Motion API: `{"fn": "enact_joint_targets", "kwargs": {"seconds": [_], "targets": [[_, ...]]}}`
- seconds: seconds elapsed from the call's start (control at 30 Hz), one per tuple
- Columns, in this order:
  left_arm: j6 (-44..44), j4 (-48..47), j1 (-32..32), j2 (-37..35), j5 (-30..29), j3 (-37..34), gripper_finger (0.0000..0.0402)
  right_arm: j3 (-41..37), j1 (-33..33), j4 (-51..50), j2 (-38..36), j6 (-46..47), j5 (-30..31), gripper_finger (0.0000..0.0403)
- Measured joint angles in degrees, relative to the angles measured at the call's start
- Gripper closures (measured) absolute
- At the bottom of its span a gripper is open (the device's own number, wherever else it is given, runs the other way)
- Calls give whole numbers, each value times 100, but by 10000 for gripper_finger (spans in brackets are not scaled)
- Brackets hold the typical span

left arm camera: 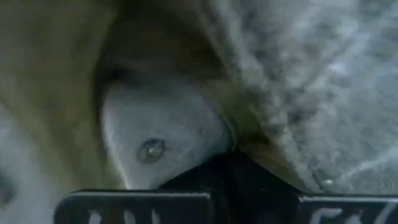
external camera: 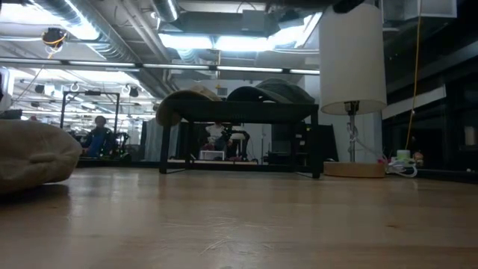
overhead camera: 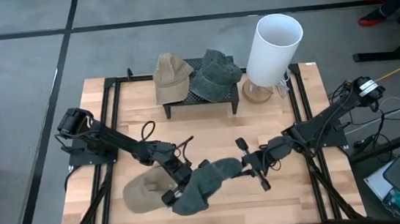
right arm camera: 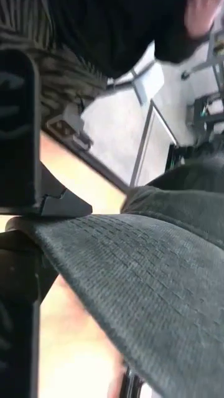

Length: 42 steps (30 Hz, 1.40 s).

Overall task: Pick & Place hat
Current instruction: Stack the dark green cap on top of the other dark green cap on the shelf

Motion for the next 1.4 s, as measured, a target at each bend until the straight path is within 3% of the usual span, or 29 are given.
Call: {"fn": "enact_joint_targets", "kwargs": {"seconds": [0.27,0.47,0.77,1.2,1.4], "targets": [[59,740,-119,52,1198,0,399,2,-251,-234,4,-13,85,389],[55,921,-157,47,1824,0,400,7,-257,-145,4,-116,-667,389],[-556,842,57,39,2343,0,400,7,-211,272,4,-121,-1661,389],[-1603,831,994,26,2371,2,371,7,-156,322,3,-135,-1686,389],[-1741,759,1537,-332,2437,2,362,4,-156,304,2,226,-1688,389]]}}
